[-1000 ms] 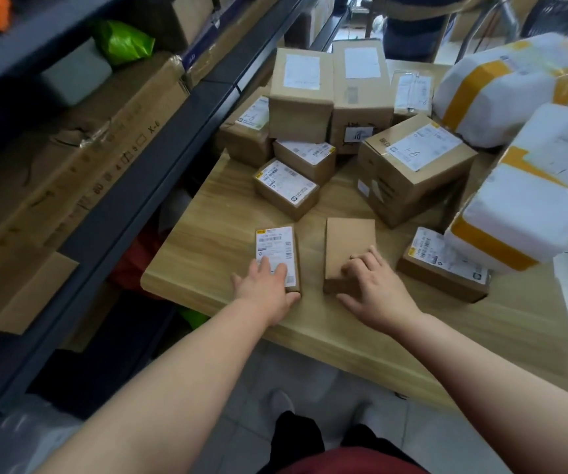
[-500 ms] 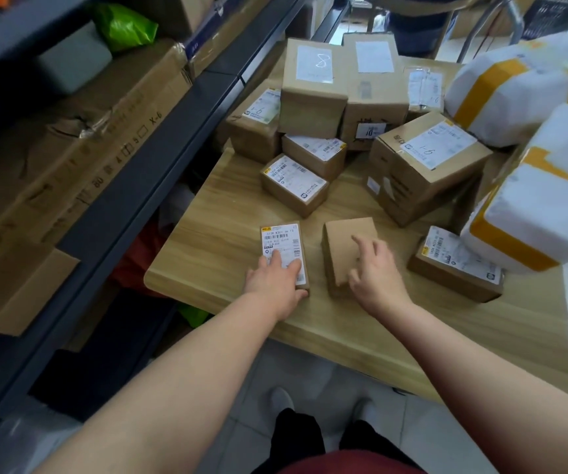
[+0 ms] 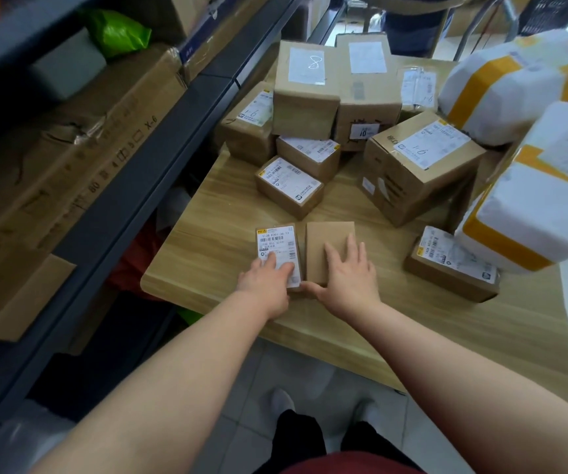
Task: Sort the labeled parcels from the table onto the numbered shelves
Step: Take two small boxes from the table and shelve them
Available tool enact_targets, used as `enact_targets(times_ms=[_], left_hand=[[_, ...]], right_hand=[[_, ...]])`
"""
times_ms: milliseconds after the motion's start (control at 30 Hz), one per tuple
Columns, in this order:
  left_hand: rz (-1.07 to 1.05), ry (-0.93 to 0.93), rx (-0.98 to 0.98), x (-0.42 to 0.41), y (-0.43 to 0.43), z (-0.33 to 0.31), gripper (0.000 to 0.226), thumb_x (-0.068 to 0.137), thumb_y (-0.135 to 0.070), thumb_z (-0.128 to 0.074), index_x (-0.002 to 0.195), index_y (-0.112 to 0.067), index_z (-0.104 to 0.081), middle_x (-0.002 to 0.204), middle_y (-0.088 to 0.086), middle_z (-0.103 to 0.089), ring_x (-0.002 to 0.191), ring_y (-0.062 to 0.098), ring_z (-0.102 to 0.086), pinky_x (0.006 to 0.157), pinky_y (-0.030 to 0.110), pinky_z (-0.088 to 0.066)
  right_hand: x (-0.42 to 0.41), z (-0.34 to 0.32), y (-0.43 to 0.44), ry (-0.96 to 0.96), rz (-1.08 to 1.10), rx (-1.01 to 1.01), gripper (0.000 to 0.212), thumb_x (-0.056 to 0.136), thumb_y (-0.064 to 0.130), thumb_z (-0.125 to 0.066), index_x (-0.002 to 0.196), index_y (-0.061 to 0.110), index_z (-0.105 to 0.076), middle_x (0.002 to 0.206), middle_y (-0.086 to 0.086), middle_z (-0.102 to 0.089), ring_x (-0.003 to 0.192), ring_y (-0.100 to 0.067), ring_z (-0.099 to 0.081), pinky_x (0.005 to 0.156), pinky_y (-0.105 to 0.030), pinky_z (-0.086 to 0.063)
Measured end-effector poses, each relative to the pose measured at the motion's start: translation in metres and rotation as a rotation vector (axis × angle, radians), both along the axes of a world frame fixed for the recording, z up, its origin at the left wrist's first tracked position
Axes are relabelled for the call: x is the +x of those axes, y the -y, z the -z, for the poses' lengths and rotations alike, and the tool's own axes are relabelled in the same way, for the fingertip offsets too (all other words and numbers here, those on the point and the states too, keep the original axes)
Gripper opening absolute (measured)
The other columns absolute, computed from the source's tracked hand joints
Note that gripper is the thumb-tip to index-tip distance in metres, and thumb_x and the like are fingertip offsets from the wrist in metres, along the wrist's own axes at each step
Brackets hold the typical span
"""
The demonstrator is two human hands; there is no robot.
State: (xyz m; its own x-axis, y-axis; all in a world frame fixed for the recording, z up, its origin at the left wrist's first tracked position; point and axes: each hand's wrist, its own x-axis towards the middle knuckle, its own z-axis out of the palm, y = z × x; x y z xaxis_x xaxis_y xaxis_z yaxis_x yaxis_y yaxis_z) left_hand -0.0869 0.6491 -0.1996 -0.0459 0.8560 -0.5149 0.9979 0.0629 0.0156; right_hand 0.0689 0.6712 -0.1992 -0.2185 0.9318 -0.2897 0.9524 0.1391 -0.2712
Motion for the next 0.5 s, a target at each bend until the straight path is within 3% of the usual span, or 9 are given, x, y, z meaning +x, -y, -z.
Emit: enact_targets(times_ms=[167,333,400,500], left_hand=[[-0.029,0.004,-0.005,0.002,0.000,-0.001,0.061,0.091,-0.033,-0.053,0.146,-0.029,-0.027,0.161,0.008,-0.009,0.142,0.033,-0.020,0.110,0.049,-0.034],[-0.066,-0.016,0.037,0.013,0.004,0.003,0.056,0.092,-0.029,-0.053,0.142,-0.024,-0.029,0.160,0.014,-0.007,0.143,0.038,-0.013,0.108,0.049,-0.033],[-0.106,0.008,0.070,0.019,0.006,0.005,0.054,0.093,-0.028,-0.053,0.141,-0.022,-0.031,0.160,0.014,-0.006,0.145,0.037,-0.009,0.109,0.048,-0.031],[-0.147,0.078,0.126,0.022,0.006,0.008,0.055,0.094,-0.029,-0.053,0.144,-0.020,-0.031,0.162,0.011,-0.004,0.149,0.030,-0.002,0.115,0.044,-0.023]], right_hand=[[0.005,-0.005,-0.004,0.046,0.025,0.018,0.089,0.077,0.051,-0.061,0.147,0.011,-0.022,0.160,-0.017,0.002,0.148,-0.033,0.004,0.116,-0.047,-0.014],[0.025,-0.003,-0.002,-0.063,-0.042,-0.049,0.081,0.079,0.036,-0.063,0.146,0.015,-0.022,0.161,-0.010,0.009,0.148,-0.028,0.013,0.118,-0.055,-0.008],[0.031,-0.005,-0.005,-0.179,-0.011,-0.090,0.081,0.080,0.033,-0.065,0.148,0.018,-0.023,0.161,-0.010,0.000,0.149,-0.028,0.005,0.118,-0.053,-0.012],[0.041,-0.014,-0.012,-0.497,0.142,-0.147,0.076,0.084,0.017,-0.062,0.150,0.019,-0.025,0.155,-0.008,-0.029,0.142,-0.024,-0.028,0.116,-0.037,-0.026]])
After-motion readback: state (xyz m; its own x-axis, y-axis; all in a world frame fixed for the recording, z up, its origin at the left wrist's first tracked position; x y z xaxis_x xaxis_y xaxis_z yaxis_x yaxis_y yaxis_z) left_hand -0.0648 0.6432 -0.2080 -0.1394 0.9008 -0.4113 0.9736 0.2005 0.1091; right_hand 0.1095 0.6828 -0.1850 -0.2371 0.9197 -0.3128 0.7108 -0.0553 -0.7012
